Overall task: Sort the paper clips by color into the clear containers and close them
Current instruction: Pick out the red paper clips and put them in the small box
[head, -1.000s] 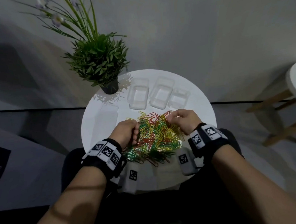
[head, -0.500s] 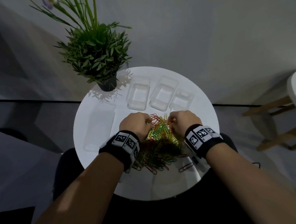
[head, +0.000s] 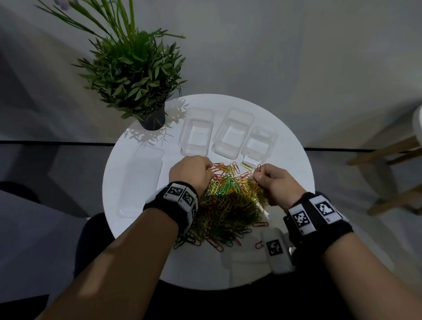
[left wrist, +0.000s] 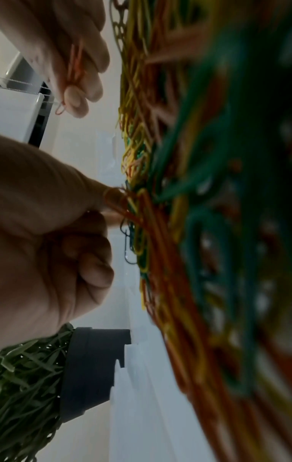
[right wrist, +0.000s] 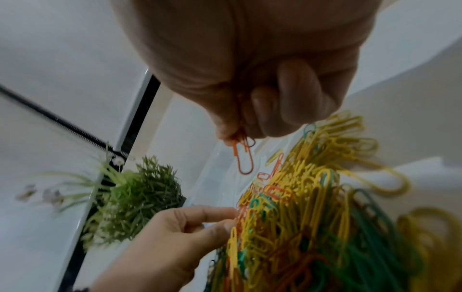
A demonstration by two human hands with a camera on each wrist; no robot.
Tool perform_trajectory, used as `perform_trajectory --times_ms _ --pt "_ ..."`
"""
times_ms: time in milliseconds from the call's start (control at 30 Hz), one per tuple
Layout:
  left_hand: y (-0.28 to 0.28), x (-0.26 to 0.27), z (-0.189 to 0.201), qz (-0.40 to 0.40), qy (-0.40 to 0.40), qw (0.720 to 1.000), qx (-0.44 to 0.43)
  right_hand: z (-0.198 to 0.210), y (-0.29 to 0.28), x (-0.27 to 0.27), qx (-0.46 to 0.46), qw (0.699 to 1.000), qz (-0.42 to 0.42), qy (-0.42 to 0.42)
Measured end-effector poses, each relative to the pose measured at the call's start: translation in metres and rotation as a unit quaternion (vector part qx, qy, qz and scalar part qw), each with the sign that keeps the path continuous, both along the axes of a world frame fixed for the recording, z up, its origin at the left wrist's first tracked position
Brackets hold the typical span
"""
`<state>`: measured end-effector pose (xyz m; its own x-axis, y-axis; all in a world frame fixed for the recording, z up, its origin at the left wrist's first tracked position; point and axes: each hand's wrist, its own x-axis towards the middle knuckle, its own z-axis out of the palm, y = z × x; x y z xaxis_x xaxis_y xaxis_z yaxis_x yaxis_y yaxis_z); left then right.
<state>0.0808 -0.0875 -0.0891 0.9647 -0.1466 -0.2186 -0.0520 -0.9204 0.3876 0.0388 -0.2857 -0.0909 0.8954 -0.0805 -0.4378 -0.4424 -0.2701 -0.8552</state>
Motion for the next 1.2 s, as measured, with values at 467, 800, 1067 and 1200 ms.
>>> perform_trajectory --times_ms 467,800,1067,1200 --pt "0.014 -0.005 0.007 0.098 0.129 0.943 -0.291 0.004 -0.002 -0.005 0.399 0.904 -0.110 0.109" --pt "0.031 -0.039 0.014 0.162 0.239 0.739 -0.608 0.001 0.010 -0.012 0.445 0.893 -0.011 0.069" --pt "0.031 -0.053 0.011 0.160 0.205 0.812 -0.523 0.011 0.019 -0.018 0.417 0.903 -0.056 0.086" --pt "0.027 -0.051 0.004 0.164 0.149 0.889 -0.400 0.011 0.028 -0.018 0.366 0.920 -0.092 0.104"
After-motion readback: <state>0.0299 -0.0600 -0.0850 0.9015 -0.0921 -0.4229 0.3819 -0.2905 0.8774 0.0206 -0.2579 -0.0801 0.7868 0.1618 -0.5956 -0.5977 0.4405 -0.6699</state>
